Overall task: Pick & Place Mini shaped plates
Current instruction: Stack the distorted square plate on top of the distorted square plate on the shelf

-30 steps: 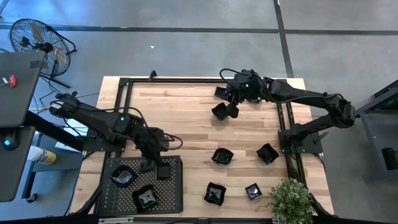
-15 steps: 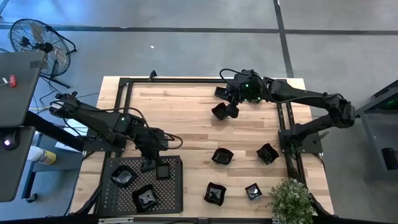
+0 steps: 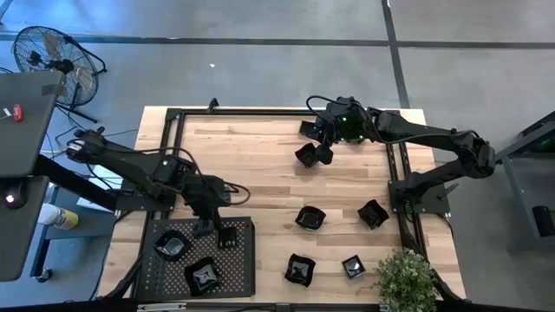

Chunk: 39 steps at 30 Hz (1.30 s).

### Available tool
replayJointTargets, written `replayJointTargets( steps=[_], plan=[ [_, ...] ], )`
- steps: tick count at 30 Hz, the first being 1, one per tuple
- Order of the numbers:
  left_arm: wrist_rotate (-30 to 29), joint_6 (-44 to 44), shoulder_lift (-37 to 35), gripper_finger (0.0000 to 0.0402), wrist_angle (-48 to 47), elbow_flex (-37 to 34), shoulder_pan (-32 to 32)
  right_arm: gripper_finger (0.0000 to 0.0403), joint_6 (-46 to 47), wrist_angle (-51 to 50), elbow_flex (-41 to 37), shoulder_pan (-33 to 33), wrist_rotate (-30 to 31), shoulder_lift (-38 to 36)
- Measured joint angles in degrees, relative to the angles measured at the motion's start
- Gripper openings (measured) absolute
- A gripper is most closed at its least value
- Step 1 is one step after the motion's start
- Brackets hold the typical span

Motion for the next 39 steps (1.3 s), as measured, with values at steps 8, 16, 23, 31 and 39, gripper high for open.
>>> replayJointTargets(
  steps=[8, 16, 23, 31, 39],
  plan=[
    [-6.41, 0.49, -5.13, 0.0037, 4.74, 0.00, 7.19, 0.0002, 2.79, -0.06, -0.05, 0.14, -1.06, -3.60],
    [-12.36, 9.08, -5.35, 0.0003, 29.14, -5.90, 18.19, 0.0001, 10.04, 4.77, -13.78, 0.16, -5.14, -11.50],
    [-11.92, 10.02, -5.60, 0.0001, 57.67, -22.28, 24.54, 0.0001, 15.11, -8.42, -16.70, 5.31, -2.58, -20.00],
    [-7.47, 9.79, -5.61, 0.0001, 71.21, -30.03, 27.57, 0.0014, 20.72, -33.31, -16.72, 20.20, -4.48, -21.35],
    [-5.65, 10.98, -5.63, 0.0001, 68.66, -29.99, 27.69, 0.0100, 17.72, -41.74, -20.95, 27.17, -6.04, -18.43]
  ],
)
